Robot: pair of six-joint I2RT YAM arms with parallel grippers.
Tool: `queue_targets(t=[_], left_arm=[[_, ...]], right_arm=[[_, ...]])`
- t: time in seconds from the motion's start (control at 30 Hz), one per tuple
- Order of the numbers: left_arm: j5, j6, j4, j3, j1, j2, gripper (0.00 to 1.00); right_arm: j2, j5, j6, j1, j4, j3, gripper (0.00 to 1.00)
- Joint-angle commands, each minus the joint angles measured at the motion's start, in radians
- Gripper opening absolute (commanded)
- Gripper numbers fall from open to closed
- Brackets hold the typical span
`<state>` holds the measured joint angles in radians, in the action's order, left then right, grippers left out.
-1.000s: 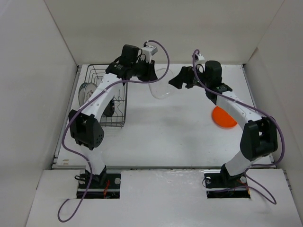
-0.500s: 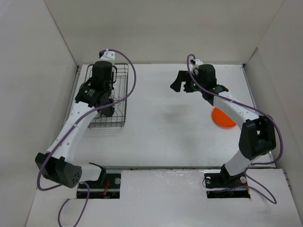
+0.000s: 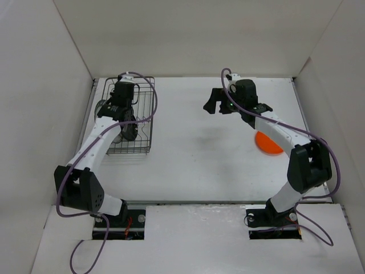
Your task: Load the plates into the dish rack
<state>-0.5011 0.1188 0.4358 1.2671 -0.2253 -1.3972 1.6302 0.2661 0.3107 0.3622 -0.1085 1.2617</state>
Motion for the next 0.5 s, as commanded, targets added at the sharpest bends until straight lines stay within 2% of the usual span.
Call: queue_targets(t=[0.0,0.33,0.47], left_arm=[[0.038,-0.025,-0.039,0.029,0.014,-0.025,0.0],[0.134,-0.053,-0.02,0.05,0.014,-0.062,0.0],[0.121,-0.053,-0.009,0.075,0.014,-0.052,0.0]], right_arm=[[0.003,-0.011,-0.021,0.012,0.003,0.002,1.0],[0.043,0.009,-0.032,0.003,0.003,-0.007,1.0],[0.054,0.019,-0.032,0.003,-0.007,0.004,1.0]])
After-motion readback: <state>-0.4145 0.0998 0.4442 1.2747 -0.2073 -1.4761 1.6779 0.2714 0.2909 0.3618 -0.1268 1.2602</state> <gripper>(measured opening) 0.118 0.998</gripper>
